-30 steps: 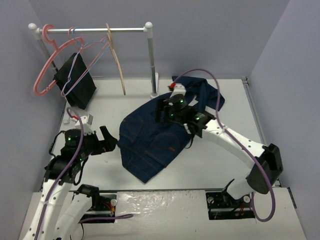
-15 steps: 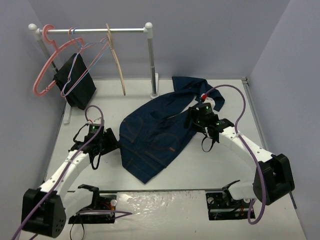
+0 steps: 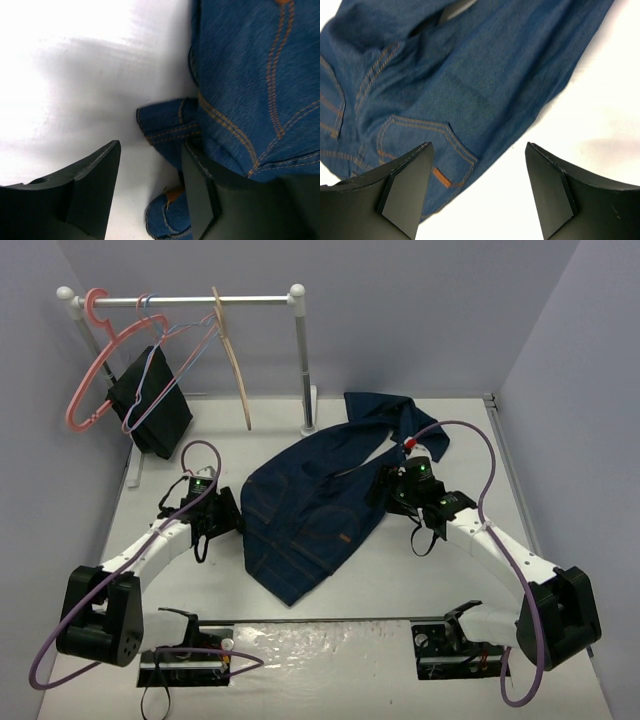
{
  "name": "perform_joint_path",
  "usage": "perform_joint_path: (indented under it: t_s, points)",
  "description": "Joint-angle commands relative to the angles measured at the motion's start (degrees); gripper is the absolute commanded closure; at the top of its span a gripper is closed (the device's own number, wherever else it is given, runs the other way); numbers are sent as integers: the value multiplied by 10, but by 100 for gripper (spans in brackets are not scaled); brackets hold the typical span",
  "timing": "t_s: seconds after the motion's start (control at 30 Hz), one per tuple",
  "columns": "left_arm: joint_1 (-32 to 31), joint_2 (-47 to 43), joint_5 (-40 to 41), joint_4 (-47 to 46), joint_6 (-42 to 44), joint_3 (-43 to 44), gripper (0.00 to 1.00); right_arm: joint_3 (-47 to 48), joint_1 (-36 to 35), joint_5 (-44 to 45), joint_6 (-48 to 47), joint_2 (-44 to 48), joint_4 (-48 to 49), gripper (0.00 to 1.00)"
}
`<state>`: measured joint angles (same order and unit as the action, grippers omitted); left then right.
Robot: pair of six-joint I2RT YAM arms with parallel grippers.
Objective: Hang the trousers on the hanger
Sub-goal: Flatten out the trousers at the center of the board.
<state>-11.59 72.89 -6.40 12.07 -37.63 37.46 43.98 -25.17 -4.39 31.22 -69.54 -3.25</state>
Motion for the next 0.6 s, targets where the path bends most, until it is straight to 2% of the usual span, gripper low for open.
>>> perform_joint_path:
  t_s: [0.0, 0.23, 0.37, 0.57]
  points:
    - [-13, 23, -17, -71, 15, 48, 45, -7, 1, -25, -12, 25, 26, 28]
    - [-68, 66, -1, -74, 37, 78, 41, -24, 1, -34, -16, 33, 42, 27]
    - [-73, 99, -3, -82, 44, 87, 41, -33, 0, -47, -13, 37, 52, 27]
    - [-89, 139, -3, -86, 50, 95, 55, -45, 1, -48, -13, 44, 53, 27]
